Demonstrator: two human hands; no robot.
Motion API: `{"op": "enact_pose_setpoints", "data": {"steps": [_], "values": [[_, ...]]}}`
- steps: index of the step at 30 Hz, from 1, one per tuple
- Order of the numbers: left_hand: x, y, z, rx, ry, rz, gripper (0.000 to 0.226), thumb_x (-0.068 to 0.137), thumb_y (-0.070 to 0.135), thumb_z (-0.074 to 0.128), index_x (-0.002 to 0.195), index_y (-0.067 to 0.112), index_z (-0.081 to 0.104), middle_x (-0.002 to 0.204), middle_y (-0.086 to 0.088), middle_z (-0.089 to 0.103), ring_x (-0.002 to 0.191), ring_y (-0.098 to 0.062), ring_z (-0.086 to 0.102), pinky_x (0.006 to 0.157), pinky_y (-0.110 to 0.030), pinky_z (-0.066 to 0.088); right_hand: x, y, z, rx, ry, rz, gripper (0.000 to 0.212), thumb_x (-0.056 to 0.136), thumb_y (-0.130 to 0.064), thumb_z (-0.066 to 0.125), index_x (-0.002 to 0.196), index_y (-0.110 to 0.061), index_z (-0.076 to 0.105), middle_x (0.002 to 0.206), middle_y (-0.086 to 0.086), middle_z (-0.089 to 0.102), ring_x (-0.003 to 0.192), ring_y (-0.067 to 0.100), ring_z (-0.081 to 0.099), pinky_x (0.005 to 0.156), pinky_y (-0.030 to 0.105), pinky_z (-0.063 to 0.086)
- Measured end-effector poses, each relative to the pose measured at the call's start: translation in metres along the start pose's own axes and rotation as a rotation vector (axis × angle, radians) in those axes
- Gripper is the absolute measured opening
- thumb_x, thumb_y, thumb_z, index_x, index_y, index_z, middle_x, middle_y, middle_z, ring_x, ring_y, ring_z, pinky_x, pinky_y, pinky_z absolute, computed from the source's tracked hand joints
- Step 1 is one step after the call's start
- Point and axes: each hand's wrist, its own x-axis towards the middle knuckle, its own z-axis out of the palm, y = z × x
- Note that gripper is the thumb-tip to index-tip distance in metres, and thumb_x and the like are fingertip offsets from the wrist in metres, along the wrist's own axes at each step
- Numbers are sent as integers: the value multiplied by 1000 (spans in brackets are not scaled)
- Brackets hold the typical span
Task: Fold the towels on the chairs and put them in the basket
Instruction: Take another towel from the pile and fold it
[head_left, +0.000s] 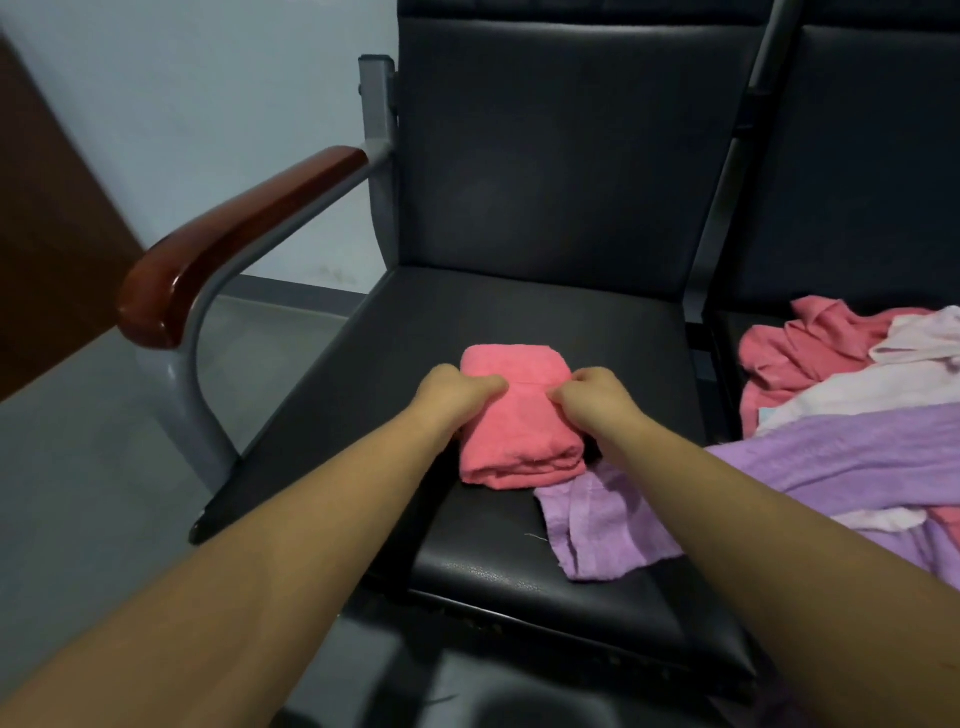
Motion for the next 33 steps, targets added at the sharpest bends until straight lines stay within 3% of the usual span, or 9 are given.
{"op": "enact_pose_setpoints", "data": {"steps": [4, 7, 10, 14, 18, 24, 27, 30, 33], "values": [[-11, 11, -3, -429, -178, -8, 34, 86, 18, 73, 117, 6, 66, 108, -15, 73, 87, -23, 70, 80, -35, 58, -11, -8, 0, 149, -26, -31, 27, 95, -26, 61, 92, -1, 71, 80, 12, 68, 67, 19, 59, 59, 30, 47], [-29, 23, -24, -589, -212, 75, 28, 90, 10, 67, 117, 14, 63, 103, -11, 73, 85, -22, 70, 70, -33, 59, -25, -22, 4, 346, -42, -52, 29, 95, -31, 62, 86, -5, 71, 86, 18, 72, 76, 25, 64, 71, 45, 56], [-54, 36, -55, -634, -214, 155, 29, 91, 16, 67, 119, 18, 61, 110, -13, 72, 100, -27, 70, 79, -41, 59, -49, -49, -1, 472, -66, -121, 30, 94, -38, 66, 96, -8, 70, 95, 11, 74, 91, 27, 70, 80, 42, 58], [-96, 42, -106, -772, -187, 223, 38, 88, 17, 67, 126, 15, 61, 115, -16, 70, 106, -33, 68, 85, -46, 59, -91, -86, -5, 769, -383, -17, 68, 75, -56, 80, 122, -9, 64, 111, 15, 74, 103, 32, 71, 95, 50, 54], [-136, 23, -158, -810, -113, 247, 40, 88, 17, 68, 127, 18, 61, 117, -15, 70, 105, -33, 69, 85, -48, 59, -134, -123, 13, 887, -650, -9, 61, 83, -44, 76, 133, -13, 57, 123, 19, 68, 114, 36, 66, 100, 55, 49], [-183, -51, -242, -843, 193, 252, 39, 89, 10, 66, 126, 17, 55, 113, -11, 68, 95, -26, 70, 71, -39, 59, -217, -185, 87, 586, -563, -176, 31, 86, -17, 76, 109, 2, 69, 107, 19, 73, 98, 32, 71, 90, 48, 58], [-208, -106, -280, -826, 329, 200, 36, 89, 6, 66, 124, 13, 58, 112, -12, 70, 94, -25, 70, 72, -39, 59, -252, -197, 142, 417, -598, -209, 40, 79, -20, 81, 109, 3, 68, 102, 19, 74, 86, 33, 72, 75, 41, 60], [-232, -171, -306, -794, 415, 137, 38, 89, 1, 66, 126, 10, 59, 114, -13, 70, 99, -29, 69, 84, -46, 59, -281, -196, 198, 281, -665, -180, 47, 70, -24, 87, 106, 0, 68, 100, 18, 74, 87, 32, 72, 79, 45, 60], [-254, -241, -325, -796, 485, 41, 36, 89, -1, 67, 122, 9, 59, 113, -14, 70, 91, -27, 69, 80, -45, 57, -311, -187, 256, 161, -742, -129, 47, 72, -16, 87, 108, 1, 65, 102, 17, 72, 87, 30, 70, 82, 46, 59]]}}
